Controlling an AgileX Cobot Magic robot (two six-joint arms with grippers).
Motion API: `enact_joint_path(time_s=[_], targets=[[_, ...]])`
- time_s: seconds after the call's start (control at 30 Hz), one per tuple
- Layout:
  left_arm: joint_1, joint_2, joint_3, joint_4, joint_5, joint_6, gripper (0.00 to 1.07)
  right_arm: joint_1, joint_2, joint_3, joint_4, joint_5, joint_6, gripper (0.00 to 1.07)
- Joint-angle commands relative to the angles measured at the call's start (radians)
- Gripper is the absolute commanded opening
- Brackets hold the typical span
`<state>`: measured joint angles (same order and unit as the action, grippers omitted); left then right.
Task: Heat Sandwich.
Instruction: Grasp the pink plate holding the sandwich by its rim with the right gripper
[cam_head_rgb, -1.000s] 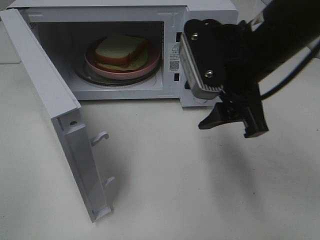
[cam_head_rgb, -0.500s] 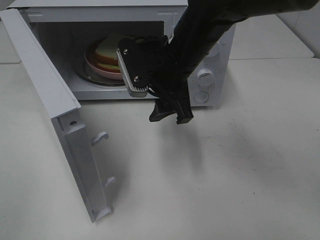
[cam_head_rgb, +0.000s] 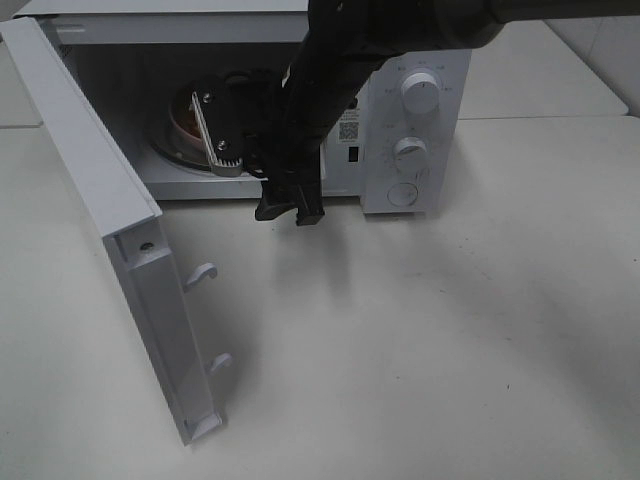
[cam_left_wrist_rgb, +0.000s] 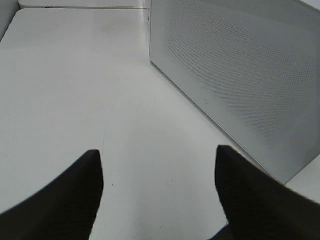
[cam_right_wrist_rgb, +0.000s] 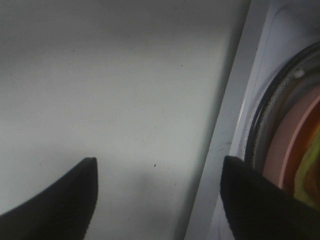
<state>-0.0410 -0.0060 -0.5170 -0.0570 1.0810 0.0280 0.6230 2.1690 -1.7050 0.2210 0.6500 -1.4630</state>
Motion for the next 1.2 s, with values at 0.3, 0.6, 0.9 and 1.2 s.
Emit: enact_joint_path(time_s=[0.3, 0.6, 0.9, 1.2], targets=[[0.003, -0.005, 0.003, -0.01, -0.011, -0.002, 0.62, -0.053, 0.073, -0.116, 0.037, -0.004, 0.015, 0.68], [0.003, -0.005, 0.003, -0.01, -0.011, -0.002, 0.62, -0.074, 0.131, -0.219, 0.073, -0.008, 0.014, 0.68], [0.003, -0.005, 0.003, -0.01, -0.011, -0.002, 0.62, -0.084, 0.172, -0.244, 0.088, -0.064, 0.009, 0.68], [0.003, -0.005, 0.003, -0.01, -0.011, -0.002, 0.62, -0.099, 0.204, -0.244, 0.137, -0.136, 0.003, 0.68]])
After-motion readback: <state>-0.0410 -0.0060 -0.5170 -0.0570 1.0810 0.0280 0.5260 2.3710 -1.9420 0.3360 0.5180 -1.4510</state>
